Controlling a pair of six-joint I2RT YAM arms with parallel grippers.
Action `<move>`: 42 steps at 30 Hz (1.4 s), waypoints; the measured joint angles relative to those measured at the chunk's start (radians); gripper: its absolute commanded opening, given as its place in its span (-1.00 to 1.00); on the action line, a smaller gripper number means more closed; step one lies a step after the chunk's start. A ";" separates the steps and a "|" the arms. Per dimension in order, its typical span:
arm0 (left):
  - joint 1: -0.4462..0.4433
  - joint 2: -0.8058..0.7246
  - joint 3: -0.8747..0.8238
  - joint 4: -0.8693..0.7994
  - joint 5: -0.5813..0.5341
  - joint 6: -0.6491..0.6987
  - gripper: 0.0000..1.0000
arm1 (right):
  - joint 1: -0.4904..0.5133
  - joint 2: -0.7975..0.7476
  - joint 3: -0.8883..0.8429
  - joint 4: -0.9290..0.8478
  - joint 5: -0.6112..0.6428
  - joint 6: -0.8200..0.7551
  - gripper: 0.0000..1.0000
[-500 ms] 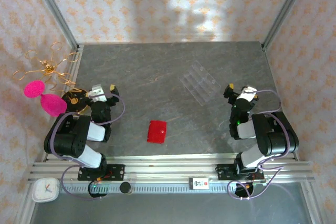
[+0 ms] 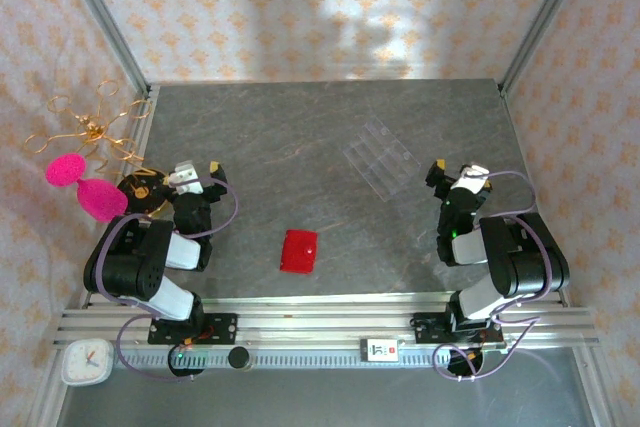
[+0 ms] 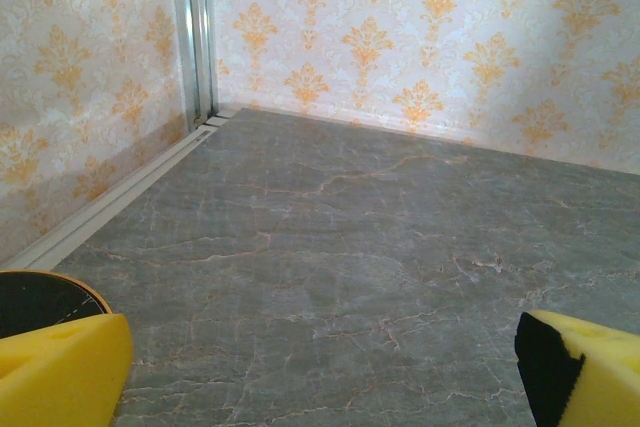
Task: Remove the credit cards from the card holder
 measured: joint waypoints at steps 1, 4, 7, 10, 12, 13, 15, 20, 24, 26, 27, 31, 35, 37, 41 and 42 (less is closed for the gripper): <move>0.000 0.000 0.000 0.000 0.000 0.000 0.99 | 0.000 0.000 0.000 0.000 0.000 0.000 1.00; 0.000 0.000 0.000 0.000 0.000 0.000 0.99 | 0.000 0.000 0.000 0.000 0.000 0.000 1.00; 0.000 0.000 0.000 0.000 0.000 0.000 0.99 | 0.000 0.000 0.000 0.000 0.000 0.000 1.00; 0.000 0.000 0.000 0.000 0.000 0.000 0.99 | 0.000 0.000 0.000 0.000 0.000 0.000 1.00; 0.000 0.000 0.000 0.000 0.000 0.000 0.99 | 0.000 0.000 0.000 0.000 0.000 0.000 1.00; 0.000 0.000 0.000 0.000 0.000 0.000 0.99 | 0.000 0.000 0.000 0.000 0.000 0.000 1.00; 0.000 0.000 0.000 0.000 0.000 0.000 0.99 | 0.000 0.000 0.000 0.000 0.000 0.000 1.00; 0.000 0.000 0.000 0.000 0.002 0.000 0.99 | 0.000 0.000 0.000 0.000 0.000 0.000 1.00; 0.000 -0.001 0.000 0.000 0.001 0.000 0.99 | 0.000 0.000 0.000 -0.001 -0.001 0.000 1.00; -0.004 -0.032 0.000 -0.025 -0.008 0.001 0.99 | -0.001 -0.005 0.001 -0.015 -0.012 -0.001 1.00; -0.009 -0.053 0.000 -0.039 -0.014 0.005 0.99 | -0.001 -0.011 0.005 -0.032 -0.014 0.000 1.00; -0.045 -0.168 0.052 -0.187 -0.050 0.011 0.99 | -0.001 -0.058 0.116 -0.235 0.010 0.018 1.00; -0.072 -0.222 0.145 -0.326 -0.076 -0.006 0.99 | 0.000 -0.101 0.256 -0.431 0.061 0.080 1.00; -0.087 -0.251 0.157 -0.376 -0.083 -0.027 0.99 | 0.000 -0.132 0.285 -0.513 0.110 0.127 1.00; -0.095 -0.316 0.167 -0.456 -0.083 -0.094 0.99 | -0.001 -0.181 0.340 -0.704 0.225 0.314 1.00; -0.095 -0.329 0.172 -0.470 -0.083 -0.111 0.99 | -0.002 -0.184 0.359 -0.753 0.241 0.358 1.00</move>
